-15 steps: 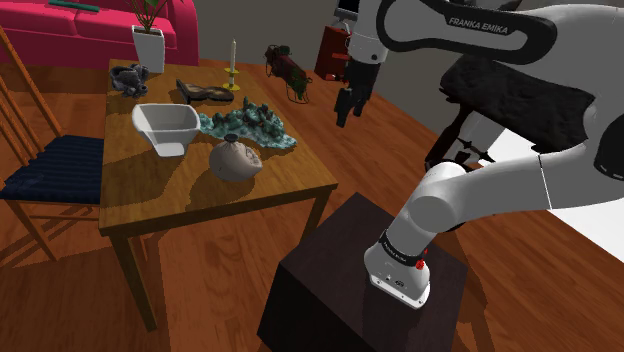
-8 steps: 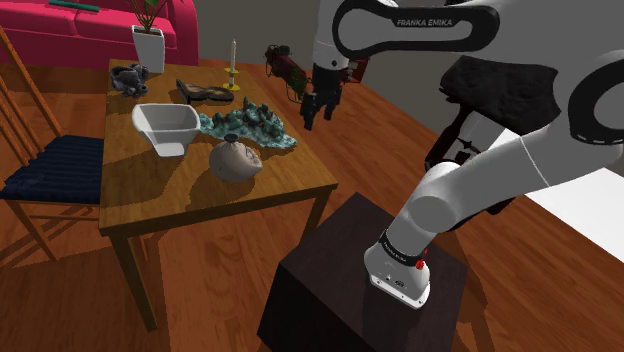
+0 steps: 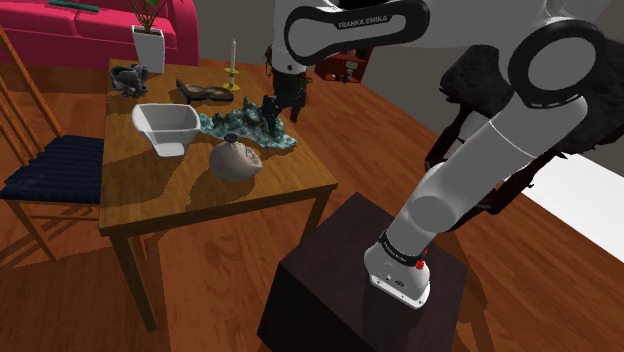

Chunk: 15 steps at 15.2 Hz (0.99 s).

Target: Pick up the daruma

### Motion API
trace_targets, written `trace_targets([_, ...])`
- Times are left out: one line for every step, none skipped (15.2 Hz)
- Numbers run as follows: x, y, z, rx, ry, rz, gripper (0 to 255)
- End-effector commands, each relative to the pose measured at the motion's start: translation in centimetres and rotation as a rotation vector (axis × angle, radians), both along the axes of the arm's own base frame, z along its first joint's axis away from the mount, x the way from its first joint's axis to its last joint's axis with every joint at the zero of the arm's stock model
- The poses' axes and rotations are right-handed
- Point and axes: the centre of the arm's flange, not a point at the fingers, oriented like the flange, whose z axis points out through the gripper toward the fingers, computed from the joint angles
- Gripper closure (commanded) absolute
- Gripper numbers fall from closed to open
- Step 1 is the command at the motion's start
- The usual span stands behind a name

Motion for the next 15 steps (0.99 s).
trace_targets([2.0, 0.7, -1.2, 0.004, 0.000, -0.007, 0])
trace_targets([3.1, 1.2, -1.8, 0.005, 0.000, -0.009, 0])
trace_targets([4.2, 1.6, -2.3, 0.007, 0.000, -0.012, 0])
trace_targets([5.3, 2.1, -2.9, 0.009, 0.000, -0.015, 0])
trace_targets([6.4, 2.5, -3.4, 0.010, 0.000, -0.018, 0])
trace_targets([7.6, 3.0, -4.0, 0.012, 0.000, -0.021, 0])
trace_targets([8.7, 3.4, -4.5, 0.013, 0.000, -0.024, 0])
trace_targets([9.8, 3.9, -5.1, 0.015, 0.000, -0.027, 0])
trace_targets([10.9, 4.3, -5.6, 0.017, 0.000, -0.030, 0])
trace_targets([12.0, 4.7, -6.2, 0.018, 0.000, -0.033, 0])
trace_targets([13.1, 5.2, -6.7, 0.020, 0.000, -0.036, 0])
trace_targets([14.2, 5.6, -7.3, 0.021, 0.000, -0.039, 0])
trace_targets([14.9, 5.9, -7.6, 0.022, 0.000, -0.041, 0])
trace_targets([14.9, 5.9, -8.1, 0.022, 0.000, -0.041, 0])
trace_targets([14.9, 5.9, -8.6, 0.022, 0.000, -0.041, 0])
